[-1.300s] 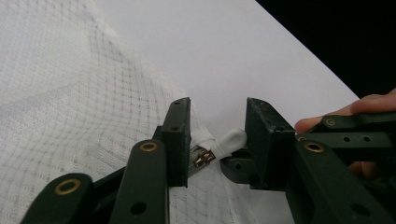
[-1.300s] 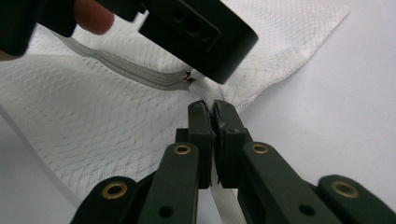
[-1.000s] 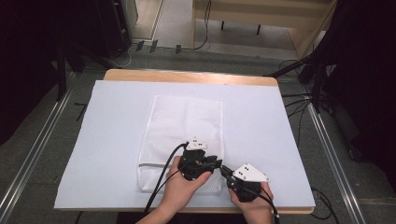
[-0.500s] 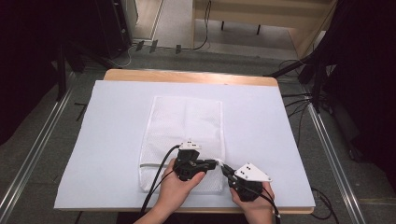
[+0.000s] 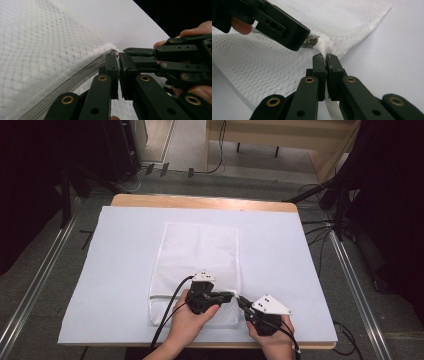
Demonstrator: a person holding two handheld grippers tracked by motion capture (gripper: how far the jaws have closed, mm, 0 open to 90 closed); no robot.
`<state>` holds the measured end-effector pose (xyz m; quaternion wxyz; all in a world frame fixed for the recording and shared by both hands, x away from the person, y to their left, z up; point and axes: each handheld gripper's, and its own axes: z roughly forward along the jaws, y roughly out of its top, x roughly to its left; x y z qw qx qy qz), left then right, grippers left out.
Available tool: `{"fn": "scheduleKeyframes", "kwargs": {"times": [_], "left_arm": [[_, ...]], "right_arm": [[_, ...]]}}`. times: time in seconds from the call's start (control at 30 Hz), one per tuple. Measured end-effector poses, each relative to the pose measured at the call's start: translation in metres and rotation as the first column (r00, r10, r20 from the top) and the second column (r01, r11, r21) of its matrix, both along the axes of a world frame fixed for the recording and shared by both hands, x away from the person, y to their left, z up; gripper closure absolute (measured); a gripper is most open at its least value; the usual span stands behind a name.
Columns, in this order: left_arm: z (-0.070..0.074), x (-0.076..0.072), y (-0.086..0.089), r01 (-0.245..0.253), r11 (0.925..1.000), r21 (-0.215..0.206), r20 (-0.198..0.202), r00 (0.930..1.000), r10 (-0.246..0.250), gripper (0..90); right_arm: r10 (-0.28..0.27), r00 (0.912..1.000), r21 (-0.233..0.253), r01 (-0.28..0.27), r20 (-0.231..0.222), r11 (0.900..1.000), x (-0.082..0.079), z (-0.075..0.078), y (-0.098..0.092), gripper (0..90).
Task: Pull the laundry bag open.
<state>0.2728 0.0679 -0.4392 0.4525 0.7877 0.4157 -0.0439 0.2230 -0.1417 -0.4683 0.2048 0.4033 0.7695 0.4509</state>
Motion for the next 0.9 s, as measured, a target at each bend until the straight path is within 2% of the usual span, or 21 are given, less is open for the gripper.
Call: {"fn": "scheduleKeyframes", "kwargs": {"times": [0.37,0.6,0.9], "left_arm": [[-0.005,0.0,0.005,0.007,1.0,-0.003,-0.003,1.0,-0.007,87.6],[-0.009,0.0,0.011,-0.018,0.9998,0.008,-0.001,0.9998,0.018,87.7],[-0.013,0.002,0.029,-0.048,0.9986,0.02,-0.003,0.9988,0.048,87.7]], "right_arm": [[0.007,1.0,-0.012,-0.007,0.004,1.0,-0.001,0.002,0.001,88.7],[-0.006,0.9999,-0.007,0.006,0.015,1.0,-0.001,0.005,-0.001,89.9],[-0.019,0.9997,-0.011,0.019,0.012,1.0,-0.001,0.008,-0.005,90.0]]}}
